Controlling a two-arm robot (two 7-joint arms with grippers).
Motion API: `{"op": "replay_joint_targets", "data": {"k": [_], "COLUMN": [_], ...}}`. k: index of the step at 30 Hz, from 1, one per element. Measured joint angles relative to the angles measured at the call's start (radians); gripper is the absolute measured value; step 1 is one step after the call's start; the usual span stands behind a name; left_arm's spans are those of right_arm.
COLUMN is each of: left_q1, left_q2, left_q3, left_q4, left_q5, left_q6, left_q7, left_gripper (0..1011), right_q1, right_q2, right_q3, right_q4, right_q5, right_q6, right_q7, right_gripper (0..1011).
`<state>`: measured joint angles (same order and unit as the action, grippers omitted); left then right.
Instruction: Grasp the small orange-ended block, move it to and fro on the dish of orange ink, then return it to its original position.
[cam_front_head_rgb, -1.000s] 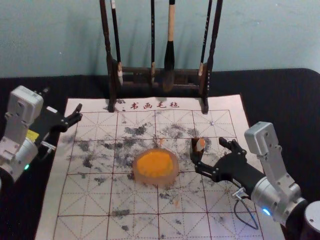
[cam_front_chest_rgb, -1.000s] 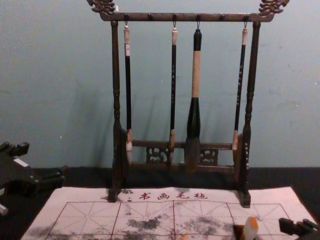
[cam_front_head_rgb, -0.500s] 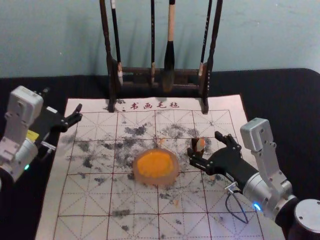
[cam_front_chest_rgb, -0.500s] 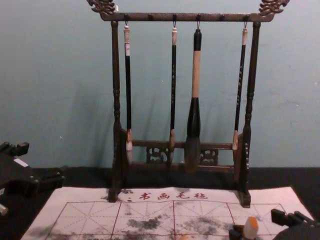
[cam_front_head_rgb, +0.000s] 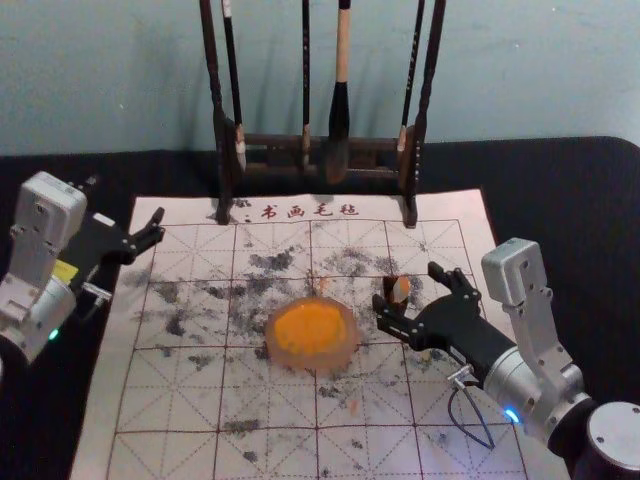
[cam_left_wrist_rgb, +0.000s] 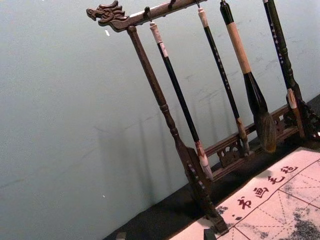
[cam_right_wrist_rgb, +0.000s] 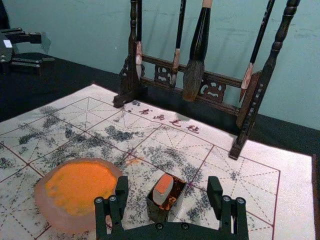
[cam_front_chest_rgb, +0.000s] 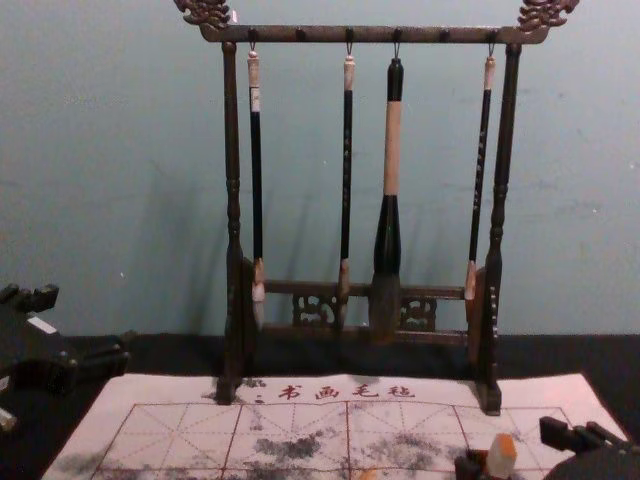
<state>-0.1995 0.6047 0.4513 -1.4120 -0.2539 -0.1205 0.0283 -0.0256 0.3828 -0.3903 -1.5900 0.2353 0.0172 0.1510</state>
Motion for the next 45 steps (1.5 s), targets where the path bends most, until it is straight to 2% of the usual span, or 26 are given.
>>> {"op": "replay_joint_targets", "data": {"k": [8, 13, 22, 25, 27, 37, 45], "left_q1": [0.0, 0.0, 0.0, 0.0, 0.0, 0.0, 0.0], "left_q2": [0.0, 0.0, 0.0, 0.0, 0.0, 0.0, 0.0], "left_q3": [0.0, 0.0, 0.0, 0.0, 0.0, 0.0, 0.0], "left_q4": [0.0, 0.0, 0.0, 0.0, 0.0, 0.0, 0.0], "left_q5": [0.0, 0.0, 0.0, 0.0, 0.0, 0.0, 0.0], "left_q6": [0.0, 0.0, 0.0, 0.0, 0.0, 0.0, 0.0], "left_q7": [0.0, 0.0, 0.0, 0.0, 0.0, 0.0, 0.0], "left_gripper": [1001, 1001, 1001, 1001, 1001, 1001, 1001], "right_q1": [0.0, 0.001, 0.001, 0.001, 0.001, 0.001, 0.001], "right_q2": [0.002, 0.002, 0.003, 0.003, 0.003, 0.003, 0.003], "right_q3": [-0.001, -0.002, -0.002, -0.002, -0.002, -0.002, -0.002], "right_q4": [0.0, -0.001, -0.001, -0.002, -0.002, -0.002, -0.002], "right_q5": [0.002, 0.003, 0.004, 0.005, 0.005, 0.006, 0.006], "right_q6": [0.001, 0.001, 0.002, 0.002, 0.002, 0.002, 0.002], "right_q7": [0.0, 0.0, -0.001, -0.001, -0.001, -0.001, -0.001], "right_gripper": [1003, 924, 684, 561, 521, 189, 139]}}
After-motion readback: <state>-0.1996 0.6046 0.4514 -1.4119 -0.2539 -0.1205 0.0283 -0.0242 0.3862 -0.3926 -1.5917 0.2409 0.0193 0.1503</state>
